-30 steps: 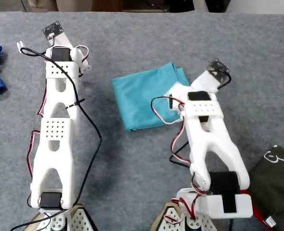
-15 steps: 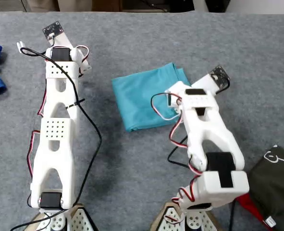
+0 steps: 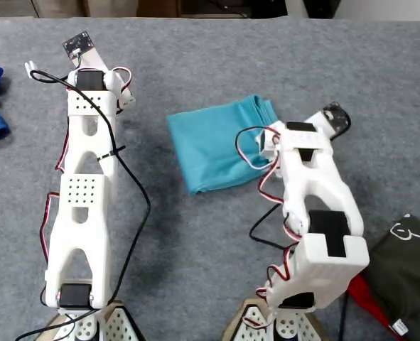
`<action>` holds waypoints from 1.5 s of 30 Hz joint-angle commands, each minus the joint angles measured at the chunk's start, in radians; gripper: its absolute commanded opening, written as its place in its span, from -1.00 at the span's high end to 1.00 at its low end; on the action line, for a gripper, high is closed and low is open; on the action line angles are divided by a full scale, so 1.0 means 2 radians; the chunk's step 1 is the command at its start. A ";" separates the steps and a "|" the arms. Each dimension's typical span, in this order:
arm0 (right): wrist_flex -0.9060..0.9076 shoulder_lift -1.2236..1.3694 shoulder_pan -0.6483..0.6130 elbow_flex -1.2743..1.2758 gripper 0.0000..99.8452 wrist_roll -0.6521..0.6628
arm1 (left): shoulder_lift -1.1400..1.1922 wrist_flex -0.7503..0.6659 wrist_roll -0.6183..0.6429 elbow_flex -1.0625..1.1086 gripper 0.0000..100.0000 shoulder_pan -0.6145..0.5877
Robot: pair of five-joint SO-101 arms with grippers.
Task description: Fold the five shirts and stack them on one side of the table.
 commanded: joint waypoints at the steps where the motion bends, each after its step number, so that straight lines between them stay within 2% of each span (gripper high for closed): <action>1: 0.008 -0.035 0.011 -0.026 0.99 0.015 | -0.008 -0.007 -0.006 -0.021 0.96 0.003; 7: 0.013 -0.124 0.013 -0.036 0.99 0.050 | -0.008 -0.008 -0.015 -0.022 0.96 0.004; 11: 0.050 -0.158 0.026 -0.078 0.99 0.071 | -0.008 -0.008 -0.015 -0.022 0.96 0.004; 22: 0.164 -0.143 0.119 -0.225 0.99 0.110 | -0.008 -0.008 -0.015 -0.022 0.96 0.004; 27: 0.225 -0.146 0.193 -0.247 0.99 0.147 | -0.008 -0.008 -0.015 -0.022 0.96 0.004; 37: 0.351 -0.174 0.397 -0.247 0.99 0.246 | -0.008 -0.008 -0.015 -0.021 0.96 0.006; 45: 0.381 -0.224 0.554 -0.238 0.99 0.349 | -0.008 -0.008 -0.015 -0.021 0.96 0.007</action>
